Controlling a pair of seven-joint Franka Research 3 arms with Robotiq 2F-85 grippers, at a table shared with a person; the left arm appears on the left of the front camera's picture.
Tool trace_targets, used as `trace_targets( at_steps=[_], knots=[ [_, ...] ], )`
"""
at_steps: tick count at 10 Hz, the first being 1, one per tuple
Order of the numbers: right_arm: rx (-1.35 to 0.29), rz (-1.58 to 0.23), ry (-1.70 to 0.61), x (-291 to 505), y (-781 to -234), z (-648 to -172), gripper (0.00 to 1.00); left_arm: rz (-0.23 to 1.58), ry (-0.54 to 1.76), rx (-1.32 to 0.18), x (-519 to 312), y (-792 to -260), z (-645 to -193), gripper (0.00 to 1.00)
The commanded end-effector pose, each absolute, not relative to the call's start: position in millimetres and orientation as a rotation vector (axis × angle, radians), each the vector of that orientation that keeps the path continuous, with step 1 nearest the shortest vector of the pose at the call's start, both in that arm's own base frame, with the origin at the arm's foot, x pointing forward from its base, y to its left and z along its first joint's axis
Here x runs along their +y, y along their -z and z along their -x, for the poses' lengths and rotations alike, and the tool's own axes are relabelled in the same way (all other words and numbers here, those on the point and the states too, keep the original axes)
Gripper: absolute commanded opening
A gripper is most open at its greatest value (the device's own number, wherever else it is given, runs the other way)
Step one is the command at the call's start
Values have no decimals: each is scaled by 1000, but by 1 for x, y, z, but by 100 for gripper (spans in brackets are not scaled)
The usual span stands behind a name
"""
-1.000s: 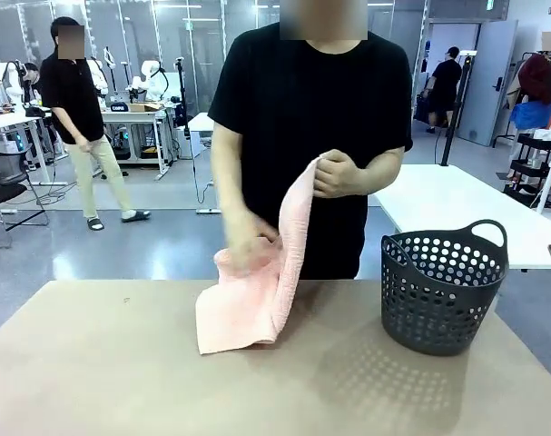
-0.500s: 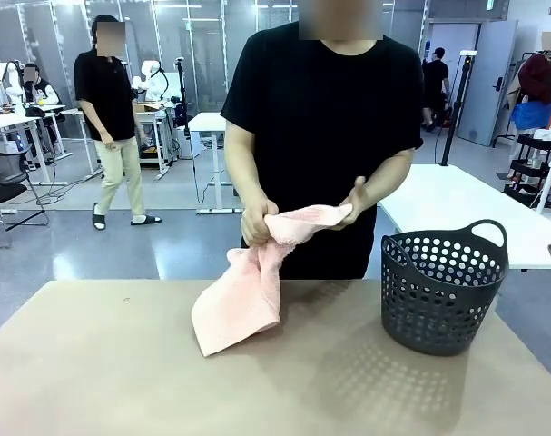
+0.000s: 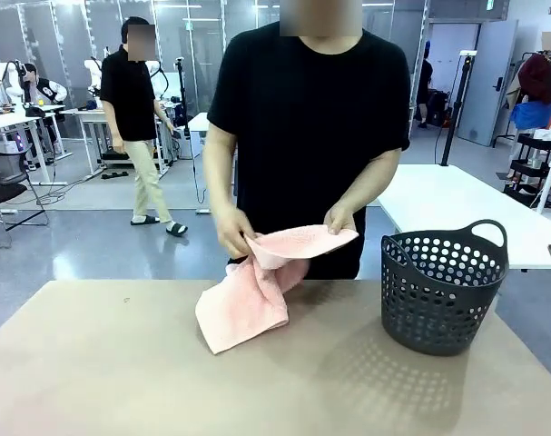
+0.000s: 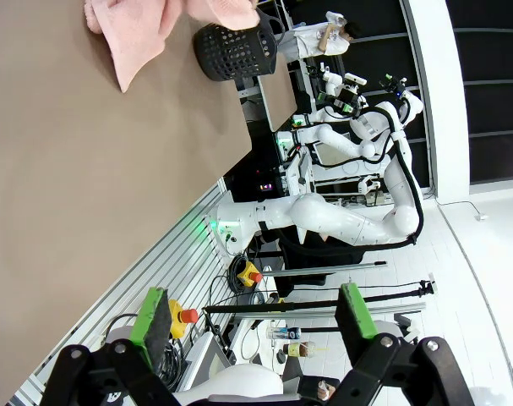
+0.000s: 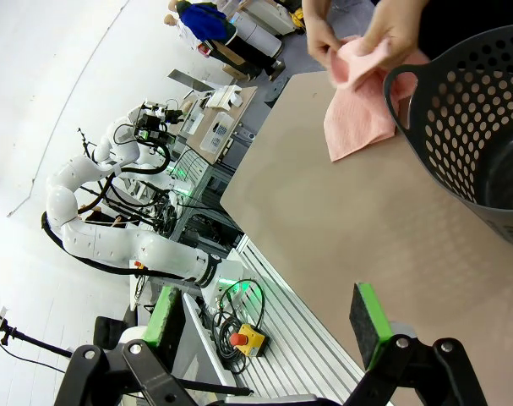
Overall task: Fold the towel.
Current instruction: Grab the top end of the 100 cm Hotel Towel extended by the human.
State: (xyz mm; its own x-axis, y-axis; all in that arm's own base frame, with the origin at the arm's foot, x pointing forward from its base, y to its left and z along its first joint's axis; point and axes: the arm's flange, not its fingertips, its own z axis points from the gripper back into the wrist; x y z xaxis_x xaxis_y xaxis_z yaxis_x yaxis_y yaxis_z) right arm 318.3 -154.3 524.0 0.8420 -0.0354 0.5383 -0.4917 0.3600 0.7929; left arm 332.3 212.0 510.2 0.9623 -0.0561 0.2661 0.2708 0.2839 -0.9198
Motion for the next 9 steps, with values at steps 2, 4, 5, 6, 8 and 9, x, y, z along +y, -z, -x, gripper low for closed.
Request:
trace_targets(
  at_steps=[2, 4, 5, 6, 8, 9],
  knots=[
    [-527, -1187, -314, -154, -525, -319, 100, 1273, 231, -194, 213, -510, -332, 100],
    [-527, -1187, -314, -154, -525, -319, 100, 1273, 231, -194, 213, -510, -332, 100],
    [-527, -1187, -314, -154, -525, -319, 100, 1273, 231, -194, 213, -510, -332, 100],
    [-527, -1187, -314, -154, -525, -319, 100, 1273, 231, -194, 213, -510, -332, 100],
    [-527, -1187, -314, -154, -525, -319, 100, 1273, 231, -194, 213, -510, -332, 100],
    [-527, -1187, -314, -154, -525, -319, 100, 1273, 231, -194, 213, -510, -332, 100]
  ],
)
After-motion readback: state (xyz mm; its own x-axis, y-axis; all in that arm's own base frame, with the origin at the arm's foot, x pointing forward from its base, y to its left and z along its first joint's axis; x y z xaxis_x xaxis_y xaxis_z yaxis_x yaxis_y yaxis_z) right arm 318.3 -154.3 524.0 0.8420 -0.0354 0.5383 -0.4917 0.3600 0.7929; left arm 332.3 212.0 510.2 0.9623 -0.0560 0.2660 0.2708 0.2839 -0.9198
